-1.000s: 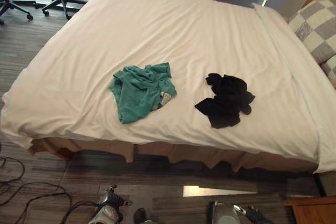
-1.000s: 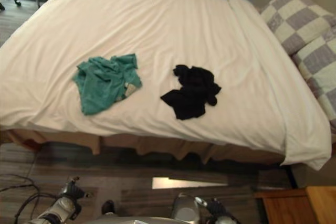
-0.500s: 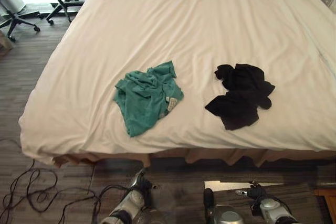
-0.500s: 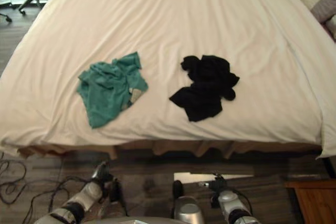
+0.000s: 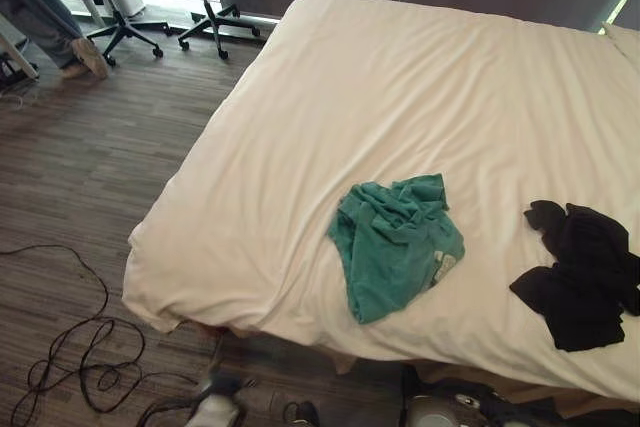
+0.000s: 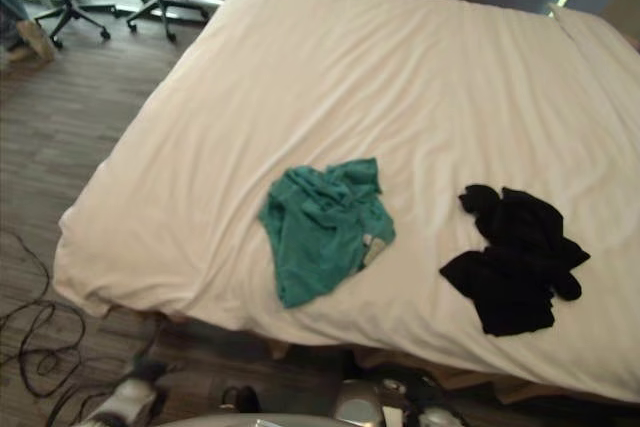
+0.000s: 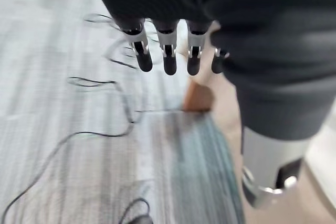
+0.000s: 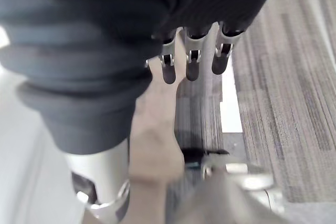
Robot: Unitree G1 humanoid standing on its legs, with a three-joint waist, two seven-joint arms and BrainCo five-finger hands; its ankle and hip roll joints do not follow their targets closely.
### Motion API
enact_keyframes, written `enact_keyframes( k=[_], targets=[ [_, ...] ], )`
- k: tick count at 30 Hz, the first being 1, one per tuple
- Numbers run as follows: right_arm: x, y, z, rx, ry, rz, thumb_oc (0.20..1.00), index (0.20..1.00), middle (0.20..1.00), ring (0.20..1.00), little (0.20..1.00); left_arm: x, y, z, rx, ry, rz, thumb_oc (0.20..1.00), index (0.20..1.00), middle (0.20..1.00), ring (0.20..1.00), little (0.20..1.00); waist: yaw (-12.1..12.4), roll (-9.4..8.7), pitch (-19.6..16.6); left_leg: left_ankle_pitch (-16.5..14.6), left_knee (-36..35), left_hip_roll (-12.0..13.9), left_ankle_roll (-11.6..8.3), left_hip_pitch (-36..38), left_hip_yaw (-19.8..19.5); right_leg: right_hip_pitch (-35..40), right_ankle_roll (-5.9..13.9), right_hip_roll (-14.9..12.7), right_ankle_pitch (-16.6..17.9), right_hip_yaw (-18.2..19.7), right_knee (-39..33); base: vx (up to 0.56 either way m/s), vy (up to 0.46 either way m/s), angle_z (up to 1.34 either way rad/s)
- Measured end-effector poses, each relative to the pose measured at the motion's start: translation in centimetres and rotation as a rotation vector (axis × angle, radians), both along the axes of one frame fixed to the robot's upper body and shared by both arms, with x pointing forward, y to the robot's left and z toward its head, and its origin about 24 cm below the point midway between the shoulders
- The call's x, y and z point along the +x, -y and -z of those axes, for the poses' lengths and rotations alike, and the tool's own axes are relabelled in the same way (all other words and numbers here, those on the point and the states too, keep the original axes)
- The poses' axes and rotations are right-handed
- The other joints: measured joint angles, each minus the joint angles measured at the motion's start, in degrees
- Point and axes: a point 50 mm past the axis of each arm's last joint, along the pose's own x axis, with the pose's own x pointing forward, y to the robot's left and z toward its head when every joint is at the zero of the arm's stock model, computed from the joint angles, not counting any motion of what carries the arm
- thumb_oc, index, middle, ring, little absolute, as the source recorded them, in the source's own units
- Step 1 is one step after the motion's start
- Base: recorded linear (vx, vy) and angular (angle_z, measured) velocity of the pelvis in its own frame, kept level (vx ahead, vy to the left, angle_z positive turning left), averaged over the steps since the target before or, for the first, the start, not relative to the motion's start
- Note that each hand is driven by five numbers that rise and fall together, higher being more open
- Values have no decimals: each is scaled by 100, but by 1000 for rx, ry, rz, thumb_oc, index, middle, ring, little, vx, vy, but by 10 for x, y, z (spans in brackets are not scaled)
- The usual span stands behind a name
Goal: Tidy up the quilt and then pick up the clothes from the bed and put them into the laundry hamper.
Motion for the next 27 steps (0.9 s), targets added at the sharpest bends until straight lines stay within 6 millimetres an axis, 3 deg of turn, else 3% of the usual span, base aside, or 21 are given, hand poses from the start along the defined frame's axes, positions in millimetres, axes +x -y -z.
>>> enact_keyframes(
  k=[1, 2, 4, 5, 6, 8, 10, 11, 12, 13, 15, 17, 20, 21, 23, 27],
  targets=[
    [-27, 20, -3, -48, -57, 64, 1000, 1000, 1000, 1000, 1000, -27, -8, 2, 8, -36, -91, 1000, 1000, 1000, 1000, 1000, 20, 169, -87, -43, 0, 139, -72, 54, 3, 98, -83, 162, 63, 1, -192, 105, 4, -24],
    [-41, 37, -8, -99, -83, 137, 1000, 1000, 1000, 1000, 1000, -44, -13, 2, -1, -34, -222, 1000, 1000, 1000, 1000, 1000, 15, 265, -97, -30, 3, 220, -112, 118, 25, 161, -121, 270, 49, 10, -173, 99, 11, -24],
    [-60, 58, -16, -173, -120, 194, 1000, 1000, 1000, 1000, 1000, -55, -19, 1, -4, -13, -361, 1000, 1000, 1000, 1000, 1000, 1, 320, -126, 13, 5, 277, -153, 165, 33, 211, -167, 354, 19, 43, -171, 54, 12, -13],
    [-58, 83, -32, -268, -62, 240, 1000, 1000, 1000, 1000, 1000, -47, -29, -5, -24, 110, -529, 1000, 1000, 1000, 1000, 1000, -50, 330, -153, 2, -9, 337, -176, 180, 20, 242, -213, 402, -11, 43, -173, 0, 0, 0],
    [-51, 94, -42, -320, -4, 246, 1000, 1000, 1000, 1000, 1000, -38, -36, -11, -29, 206, -604, 1000, 1000, 1000, 1000, 1000, -54, 322, -148, 0, 0, 355, -177, 176, 19, 237, -212, 412, -11, 41, -173, -11, 8, 4],
    [-29, 116, -70, -473, 119, 165, 1000, 1000, 1000, 1000, 1000, -2, -62, -40, 28, 453, -638, 1000, 1000, 1000, 1000, 1000, -62, 227, -149, -11, 1, 368, -181, 174, 9, 236, -215, 414, 2, 38, -176, -13, -3, 3],
    [4, 132, -99, -624, 229, 77, 1000, 1000, 1000, 1000, 1000, 46, -94, -90, 139, 716, -581, 1000, 1000, 1000, 1000, 1000, -70, 85, -210, -105, -10, 370, -243, 173, 29, 202, -195, 406, -38, 43, -207, -25, -8, -4],
    [11, 136, -107, -661, 250, 46, 1000, 1000, 1000, 1000, 1000, 52, -103, -106, 173, 784, -583, 1000, 1000, 1000, 1000, 1000, -48, 74, -213, -118, -27, 366, -250, 159, 55, 170, -215, 402, -56, 75, -207, -58, -30, -15],
    [33, 143, -126, -750, 310, -28, 1000, 1000, 1000, 1000, 1000, 68, -120, -141, 263, 912, -540, 1000, 1000, 1000, 1000, 1000, -63, 9, -212, -104, -34, 369, -263, 163, 74, 176, -203, 385, -76, 74, -209, -51, -29, -10],
    [39, 146, -136, -801, 315, -92, 1000, 1000, 1000, 1000, 1000, 77, -125, -163, 305, 983, -495, 1000, 1000, 1000, 1000, 1000, -83, -26, -207, -95, -32, 364, -275, 175, 88, 172, -203, 381, -75, 79, -208, 0, 0, 0],
    [59, 164, -180, -1016, 334, -329, 1000, 1000, 1000, 1000, 1000, 103, -132, -240, 472, 1219, -259, 1000, 1000, 1000, 1000, 1000, -64, -39, -199, -74, -34, 360, -271, 201, 55, 231, -203, 367, -73, 73, -208, -28, -27, 5],
    [71, 172, -199, -1095, 340, -388, 1000, 1000, 1000, 1000, 1000, 117, -129, -270, 523, 1300, -168, 1000, 1000, 1000, 1000, 1000, -65, -39, -208, -76, -33, 360, -273, 233, 74, 243, -194, 376, -64, 84, -208, -90, -41, 0],
    [120, 167, -239, -1212, 447, -563, 1000, 1000, 1000, 1000, 1000, 165, -101, -317, 575, 1414, 72, 1000, 1000, 1000, 1000, 1000, -71, -8, -181, -16, 1, 338, -272, 167, 55, 187, -115, 371, 77, 105, -206, -83, -5, 1],
    [130, 161, -244, -1217, 486, -585, 1000, 1000, 1000, 1000, 1000, 174, -92, -320, 575, 1417, 129, 1000, 1000, 1000, 1000, 1000, -83, 14, -160, -10, 3, 335, -271, 171, 54, 178, -118, 373, 89, 110, -203, -53, 11, -3],
    [167, 136, -257, -1217, 600, -701, 1000, 1000, 1000, 1000, 1000, 206, -52, -323, 561, 1379, 379, 1000, 1000, 1000, 1000, 1000, -95, 58, -26, 24, 0, 315, -267, 157, 56, 155, -137, 373, 134, 142, -205, -33, 5, -4],
    [203, 98, -279, -1209, 792, -821, 1000, 1000, 1000, 1000, 1000, 226, -14, -317, 580, 1302, 646, 1000, 1000, 1000, 1000, 1000, -307, 102, 238, 58, 2, 304, -259, 77, 92, 45, -153, 369, 183, 177, -202, -57, 10, -3]
  ],
)
